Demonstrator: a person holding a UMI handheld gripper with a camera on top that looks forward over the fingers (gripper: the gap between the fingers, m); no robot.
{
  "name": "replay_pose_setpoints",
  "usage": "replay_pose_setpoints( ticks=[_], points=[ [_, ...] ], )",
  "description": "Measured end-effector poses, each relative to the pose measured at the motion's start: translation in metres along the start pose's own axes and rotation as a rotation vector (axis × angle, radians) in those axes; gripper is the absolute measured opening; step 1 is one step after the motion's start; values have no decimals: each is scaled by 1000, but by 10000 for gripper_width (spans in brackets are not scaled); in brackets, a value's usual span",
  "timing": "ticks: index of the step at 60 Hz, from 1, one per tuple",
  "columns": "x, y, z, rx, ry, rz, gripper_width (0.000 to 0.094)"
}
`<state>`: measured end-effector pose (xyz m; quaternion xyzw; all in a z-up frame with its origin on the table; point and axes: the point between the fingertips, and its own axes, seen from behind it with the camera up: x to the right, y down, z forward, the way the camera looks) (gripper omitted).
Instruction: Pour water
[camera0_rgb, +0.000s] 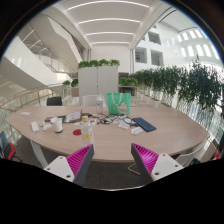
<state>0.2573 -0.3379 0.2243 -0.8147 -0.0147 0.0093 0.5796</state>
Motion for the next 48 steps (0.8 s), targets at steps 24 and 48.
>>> replay_pose_setpoints(
  ticks=[24, 48],
  points=[
    [-133, 48, 234, 155, -87, 10, 817],
    [-143, 44, 334, 126, -35, 44, 388]
  ],
)
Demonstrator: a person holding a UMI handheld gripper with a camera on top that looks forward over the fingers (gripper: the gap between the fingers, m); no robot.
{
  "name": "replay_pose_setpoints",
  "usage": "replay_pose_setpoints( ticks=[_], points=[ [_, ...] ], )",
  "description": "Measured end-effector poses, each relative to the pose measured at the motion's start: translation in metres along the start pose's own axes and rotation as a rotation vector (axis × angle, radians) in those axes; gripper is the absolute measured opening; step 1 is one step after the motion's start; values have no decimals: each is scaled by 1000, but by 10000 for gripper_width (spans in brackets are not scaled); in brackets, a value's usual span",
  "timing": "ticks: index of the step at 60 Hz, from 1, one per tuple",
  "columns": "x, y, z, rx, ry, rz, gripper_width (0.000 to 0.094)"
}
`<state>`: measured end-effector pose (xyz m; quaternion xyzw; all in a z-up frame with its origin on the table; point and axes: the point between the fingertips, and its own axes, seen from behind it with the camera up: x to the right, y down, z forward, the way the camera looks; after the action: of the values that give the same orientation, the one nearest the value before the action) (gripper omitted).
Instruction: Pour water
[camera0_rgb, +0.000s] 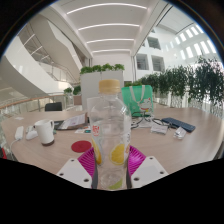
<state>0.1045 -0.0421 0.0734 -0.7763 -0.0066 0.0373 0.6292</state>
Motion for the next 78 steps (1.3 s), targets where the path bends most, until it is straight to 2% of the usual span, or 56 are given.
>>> replay_pose_setpoints(
  ticks=[3, 5, 8, 18, 26, 30, 36, 44, 47, 50, 52, 56, 59, 66, 78],
  points=[
    [0, 0, 4, -63, -5, 14, 338],
    [7, 2, 5, -106, 1, 33, 337],
    [8, -9, 10, -131, 13, 39, 312],
    [30, -115, 33, -92, 56, -121, 311],
    [-11, -195, 61, -20, 52, -430, 306],
    [-46, -213, 78, 2, 51, -652, 309],
    [-102, -202, 107, -1, 56, -1004, 309],
    [-153, -158, 128, -105, 56, -1450, 310],
    [-170, -145, 135, -107, 50, -1641, 308],
    [-178, -143, 139, -117, 83, -1835, 307],
    [-180, -149, 146, -144, 61, -1938, 311],
    [-185, -149, 148, -174, 83, -2121, 310],
    [-193, -153, 148, -172, 85, -2246, 312],
    [-209, -159, 155, -173, 61, -2386, 311],
    [-218, -154, 158, -177, 28, -2384, 313]
  ],
)
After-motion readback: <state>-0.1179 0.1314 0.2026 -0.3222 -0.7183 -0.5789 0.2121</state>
